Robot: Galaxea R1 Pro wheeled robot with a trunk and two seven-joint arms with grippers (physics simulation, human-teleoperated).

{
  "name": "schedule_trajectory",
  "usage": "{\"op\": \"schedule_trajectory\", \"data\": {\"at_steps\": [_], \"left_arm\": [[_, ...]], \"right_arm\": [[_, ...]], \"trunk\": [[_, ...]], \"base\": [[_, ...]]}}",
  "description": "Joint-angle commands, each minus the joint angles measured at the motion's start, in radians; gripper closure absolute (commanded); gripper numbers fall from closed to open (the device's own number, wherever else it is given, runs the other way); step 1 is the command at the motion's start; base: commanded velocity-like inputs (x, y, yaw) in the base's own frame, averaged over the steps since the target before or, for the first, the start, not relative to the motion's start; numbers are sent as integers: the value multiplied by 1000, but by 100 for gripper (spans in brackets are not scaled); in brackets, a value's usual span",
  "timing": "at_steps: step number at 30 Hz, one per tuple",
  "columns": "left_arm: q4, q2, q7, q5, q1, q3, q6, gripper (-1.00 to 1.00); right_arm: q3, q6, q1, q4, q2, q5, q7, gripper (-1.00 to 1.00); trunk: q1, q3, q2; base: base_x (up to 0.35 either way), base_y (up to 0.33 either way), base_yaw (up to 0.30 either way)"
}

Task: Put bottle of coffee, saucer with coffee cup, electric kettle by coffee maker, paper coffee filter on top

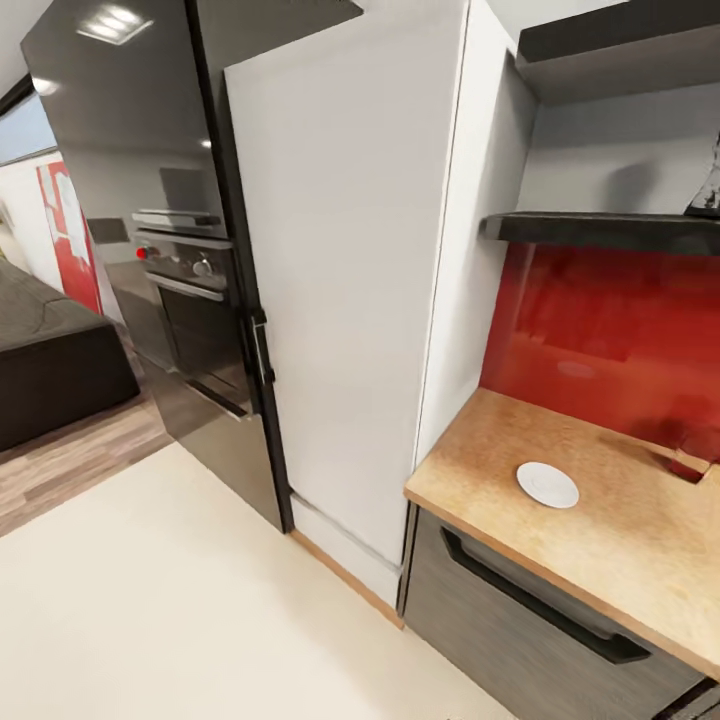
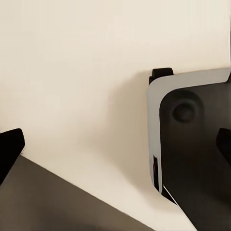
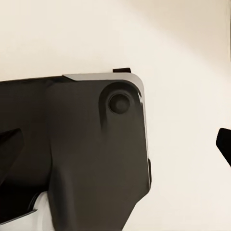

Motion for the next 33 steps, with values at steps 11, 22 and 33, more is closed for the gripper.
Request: {"op": "schedule_trajectory", "data": {"at_steps": [11,22,33], "left_arm": [[0,-1,-4,10,0,-8,-2,-100],[0,0,-4,10,0,-8,-2,-100],[0,-1,-4,4,0,-10,-2,-100]], "right_arm": [[-6,-4,-1,1,0,0,0,-100],[-5,-4,-1,1,0,0,0,-100],[-6,-4,-1,1,0,0,0,-100]], "trunk": [[1,6,-2],[1,13,-2],[1,20,-2]], "base": [[0,0,-285],[0,0,-285],[0,-65,-285]]}}
